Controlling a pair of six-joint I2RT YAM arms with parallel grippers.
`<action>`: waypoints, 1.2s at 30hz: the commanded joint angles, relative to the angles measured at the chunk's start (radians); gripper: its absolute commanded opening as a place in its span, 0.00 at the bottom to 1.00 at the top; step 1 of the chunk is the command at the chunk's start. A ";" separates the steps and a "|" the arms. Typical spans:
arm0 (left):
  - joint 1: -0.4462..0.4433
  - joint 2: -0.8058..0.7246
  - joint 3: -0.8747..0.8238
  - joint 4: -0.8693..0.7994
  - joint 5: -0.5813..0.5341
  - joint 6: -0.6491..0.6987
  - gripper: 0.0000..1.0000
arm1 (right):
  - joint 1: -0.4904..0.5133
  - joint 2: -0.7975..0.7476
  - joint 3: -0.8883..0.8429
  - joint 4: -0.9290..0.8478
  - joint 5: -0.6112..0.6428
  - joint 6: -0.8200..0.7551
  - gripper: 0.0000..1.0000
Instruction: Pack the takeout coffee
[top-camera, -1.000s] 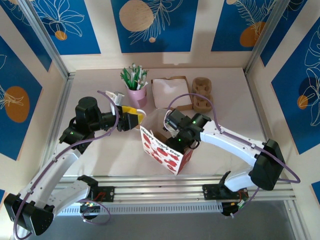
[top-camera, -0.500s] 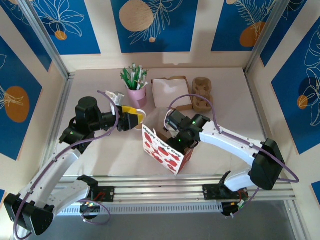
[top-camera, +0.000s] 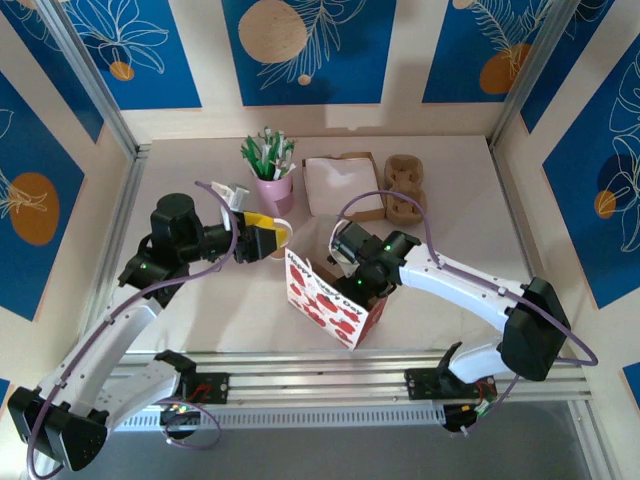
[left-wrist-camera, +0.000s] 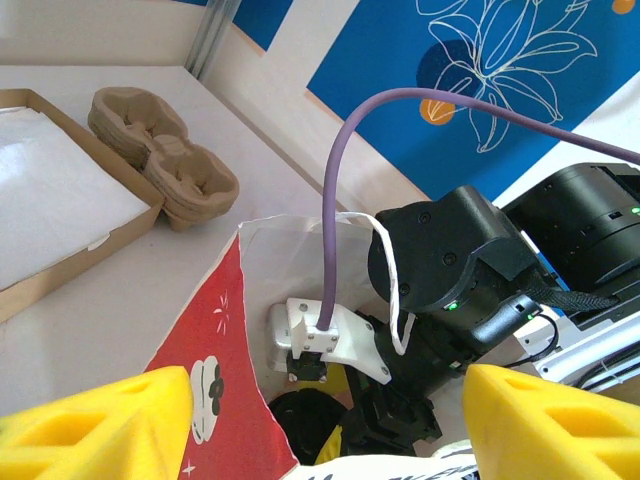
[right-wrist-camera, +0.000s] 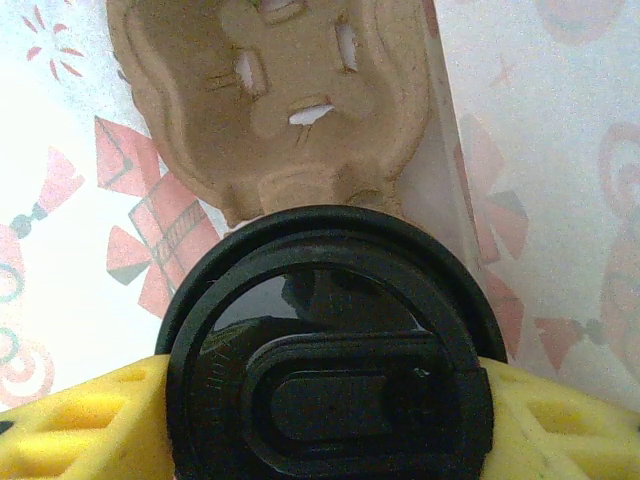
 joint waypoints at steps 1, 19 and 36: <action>0.011 -0.007 -0.001 0.017 0.030 0.010 0.71 | -0.002 0.027 -0.045 -0.002 -0.032 0.000 0.42; 0.011 -0.013 -0.001 0.016 0.034 0.012 0.71 | 0.032 0.167 0.036 -0.140 0.034 0.040 0.43; 0.009 -0.023 0.001 0.003 0.033 0.023 0.71 | 0.058 0.224 -0.021 -0.076 0.032 0.067 0.43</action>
